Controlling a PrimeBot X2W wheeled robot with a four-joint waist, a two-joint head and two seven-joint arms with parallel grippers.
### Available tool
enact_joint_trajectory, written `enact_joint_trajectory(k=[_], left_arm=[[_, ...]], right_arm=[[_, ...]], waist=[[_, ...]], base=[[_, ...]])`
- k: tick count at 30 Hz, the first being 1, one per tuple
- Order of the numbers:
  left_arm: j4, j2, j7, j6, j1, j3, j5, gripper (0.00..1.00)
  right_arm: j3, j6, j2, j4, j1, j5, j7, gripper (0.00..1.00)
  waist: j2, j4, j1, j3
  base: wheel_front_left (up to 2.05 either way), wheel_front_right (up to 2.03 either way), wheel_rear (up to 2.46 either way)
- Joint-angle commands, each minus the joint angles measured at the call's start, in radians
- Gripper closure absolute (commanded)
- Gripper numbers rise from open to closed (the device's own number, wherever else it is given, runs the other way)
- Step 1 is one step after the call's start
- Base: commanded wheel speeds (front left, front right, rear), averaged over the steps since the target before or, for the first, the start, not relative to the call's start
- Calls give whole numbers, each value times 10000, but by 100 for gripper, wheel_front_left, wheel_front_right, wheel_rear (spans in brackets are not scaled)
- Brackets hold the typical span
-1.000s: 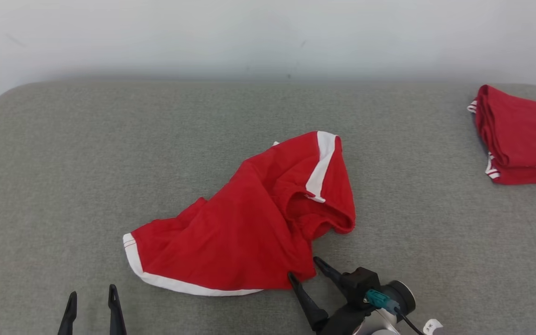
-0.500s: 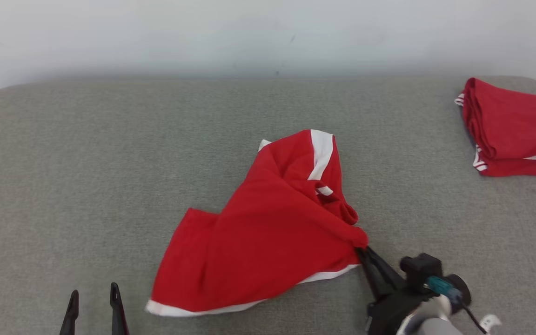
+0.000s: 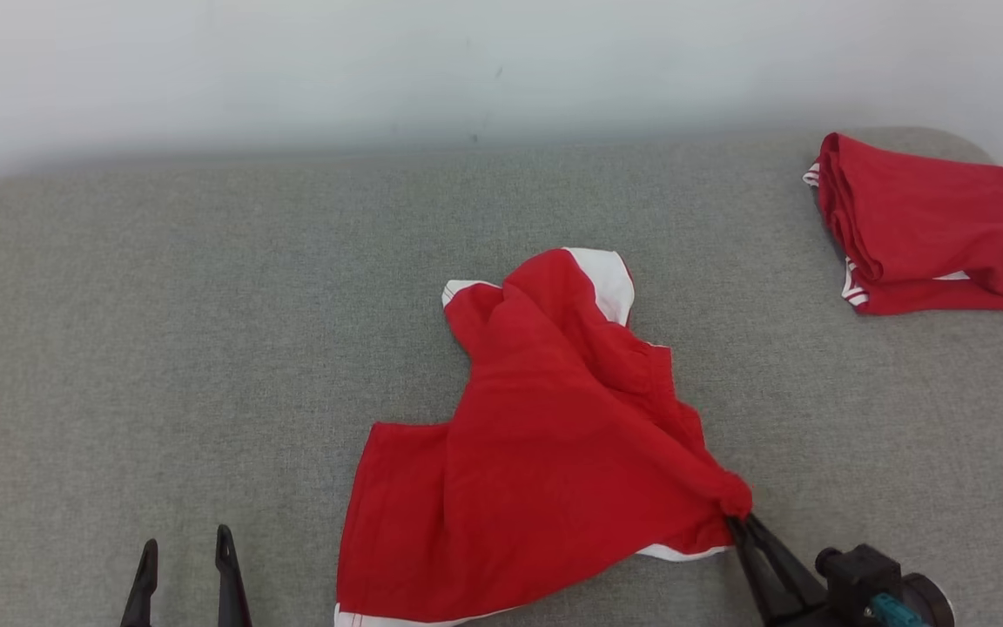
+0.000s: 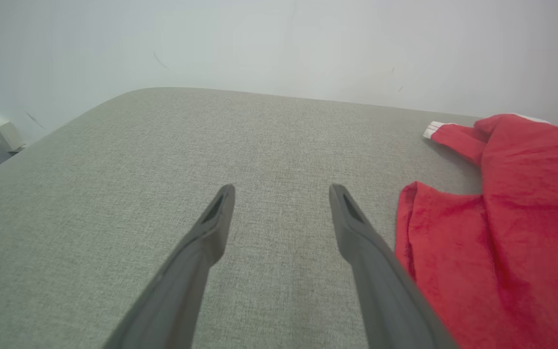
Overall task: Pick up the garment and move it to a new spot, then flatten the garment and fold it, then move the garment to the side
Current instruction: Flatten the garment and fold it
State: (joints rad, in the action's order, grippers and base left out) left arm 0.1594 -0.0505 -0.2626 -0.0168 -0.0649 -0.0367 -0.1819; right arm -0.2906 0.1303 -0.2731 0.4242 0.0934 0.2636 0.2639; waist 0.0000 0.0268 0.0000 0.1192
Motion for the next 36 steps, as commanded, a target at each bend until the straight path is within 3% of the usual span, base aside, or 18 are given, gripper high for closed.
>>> enact_joint_trajectory(k=[1,7,18,20,21,22,27,36], left_arm=[[37,4,-30,19,-138,-24,-37,0],[134,2,-30,42,-180,94,5,0],[363,6,-30,251,-116,494,102,0],[378,6,-30,232,-143,547,98,0],[400,7,-30,236,-188,608,98,0],[418,3,-30,235,-233,638,101,0],[569,4,-30,335,-526,747,35,0],[598,4,-30,531,-757,918,102,0]], right_arm=[[-73,13,-6,-178,-65,1,2,100],[-473,13,189,-63,563,205,2,100],[-704,13,714,3086,2841,173,0,100],[-627,13,746,3367,2933,161,2,94],[-557,13,788,3580,3031,113,2,56],[-467,13,848,3660,3106,83,2,0],[-163,13,863,3152,2437,-33,1,0],[253,13,606,398,439,-217,1,0]], waist=[[0,-27,0,-78],[0,-2,0,-264],[0,788,0,-527],[0,849,0,-565],[0,899,0,-610],[0,925,0,-653],[0,893,0,-986],[0,390,0,-1096]], base=[[0,0,0],[0,0,0],[0,0,0],[0,0,0],[0,0,0],[0,0,0],[0,0,0],[0,0,0]])
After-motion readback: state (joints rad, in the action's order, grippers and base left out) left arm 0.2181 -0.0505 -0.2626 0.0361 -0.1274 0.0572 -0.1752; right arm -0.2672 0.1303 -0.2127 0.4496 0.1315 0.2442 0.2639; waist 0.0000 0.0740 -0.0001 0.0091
